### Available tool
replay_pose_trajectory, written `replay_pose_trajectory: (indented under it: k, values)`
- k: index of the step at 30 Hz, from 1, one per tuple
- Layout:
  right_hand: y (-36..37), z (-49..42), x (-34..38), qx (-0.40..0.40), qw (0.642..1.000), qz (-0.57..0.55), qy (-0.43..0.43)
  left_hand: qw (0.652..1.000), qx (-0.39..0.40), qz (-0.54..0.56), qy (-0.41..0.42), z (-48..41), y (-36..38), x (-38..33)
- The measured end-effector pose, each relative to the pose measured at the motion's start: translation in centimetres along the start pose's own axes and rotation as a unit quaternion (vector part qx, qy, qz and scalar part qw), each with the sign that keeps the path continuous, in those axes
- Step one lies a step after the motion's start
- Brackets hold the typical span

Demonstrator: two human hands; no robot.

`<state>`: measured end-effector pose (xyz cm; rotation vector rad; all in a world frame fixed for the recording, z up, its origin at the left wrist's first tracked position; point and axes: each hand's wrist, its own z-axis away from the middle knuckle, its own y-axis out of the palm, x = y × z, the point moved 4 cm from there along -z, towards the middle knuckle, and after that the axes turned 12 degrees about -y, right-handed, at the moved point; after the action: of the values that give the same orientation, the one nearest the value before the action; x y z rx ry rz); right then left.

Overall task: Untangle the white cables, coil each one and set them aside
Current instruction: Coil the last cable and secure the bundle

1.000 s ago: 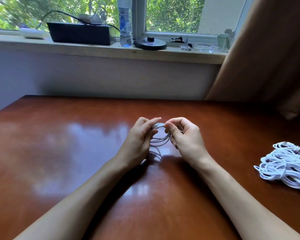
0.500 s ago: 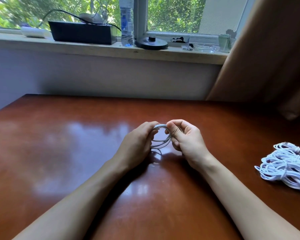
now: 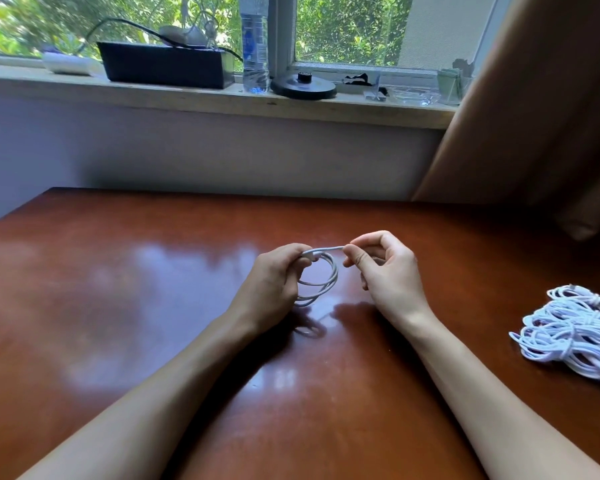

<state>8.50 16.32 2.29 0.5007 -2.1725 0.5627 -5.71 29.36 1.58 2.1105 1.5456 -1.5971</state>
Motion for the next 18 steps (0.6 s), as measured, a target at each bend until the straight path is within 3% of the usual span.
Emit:
replay_pose_trajectory:
  k: [3,7,14,18]
  values:
    - [-0.2,0.0,-0.3,0.002,0.996,0.092,-0.023,0.999,0.01,0.045,-0.027,0.0,0.3,0.0]
    - [0.4,0.3,-0.7,0.073,0.986,0.148,-0.027,0.993,-0.013,0.083,-0.086,-0.1,0.4,0.2]
    - [2.4,1.1,0.3,0.189,0.976,0.098,-0.053,0.967,-0.057,0.142,-0.202,-0.5,0.3,1.4]
    - [3.4,1.6,0.7,0.24,0.962,0.097,-0.085,0.924,-0.073,0.24,-0.29,-0.6,0.6,2.0]
